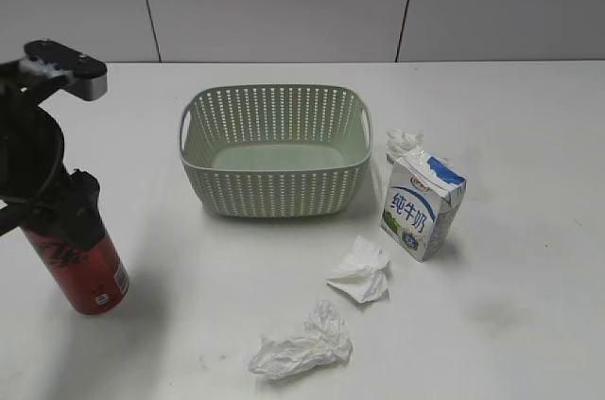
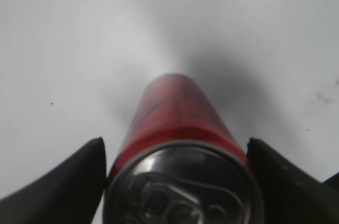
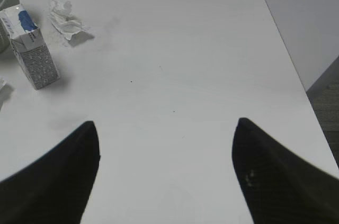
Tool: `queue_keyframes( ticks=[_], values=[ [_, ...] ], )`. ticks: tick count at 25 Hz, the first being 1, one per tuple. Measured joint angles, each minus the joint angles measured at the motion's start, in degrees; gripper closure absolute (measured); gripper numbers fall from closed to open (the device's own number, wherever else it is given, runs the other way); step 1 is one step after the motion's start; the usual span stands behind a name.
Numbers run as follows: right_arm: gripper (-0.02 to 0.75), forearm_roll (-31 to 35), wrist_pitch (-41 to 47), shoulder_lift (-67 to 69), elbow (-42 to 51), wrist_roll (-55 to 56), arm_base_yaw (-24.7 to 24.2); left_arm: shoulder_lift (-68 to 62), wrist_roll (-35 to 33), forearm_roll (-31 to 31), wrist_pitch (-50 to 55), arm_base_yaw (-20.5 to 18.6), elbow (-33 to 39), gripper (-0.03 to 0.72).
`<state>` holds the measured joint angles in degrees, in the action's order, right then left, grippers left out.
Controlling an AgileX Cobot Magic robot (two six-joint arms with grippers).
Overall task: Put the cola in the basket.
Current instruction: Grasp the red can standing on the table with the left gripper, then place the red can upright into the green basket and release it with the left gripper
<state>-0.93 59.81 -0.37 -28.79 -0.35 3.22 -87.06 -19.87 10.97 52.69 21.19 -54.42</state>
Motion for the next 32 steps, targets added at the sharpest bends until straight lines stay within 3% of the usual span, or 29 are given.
queue_keyframes(
  ticks=[9, 22, 32],
  values=[
    [0.148, 0.0, 0.0, 0.0, 0.0, 0.0, 0.0, -0.2, 0.0, 0.1, 0.3, 0.0, 0.0, 0.155],
    [0.148, 0.0, 0.0, 0.0, 0.0, 0.0, 0.0, -0.2, 0.0, 0.0, 0.2, 0.0, -0.4, 0.155],
    [0.148, 0.0, 0.0, 0.0, 0.0, 0.0, 0.0, -0.2, 0.6, -3.8, 7.3, 0.0, -17.1, 0.155]
  ],
)
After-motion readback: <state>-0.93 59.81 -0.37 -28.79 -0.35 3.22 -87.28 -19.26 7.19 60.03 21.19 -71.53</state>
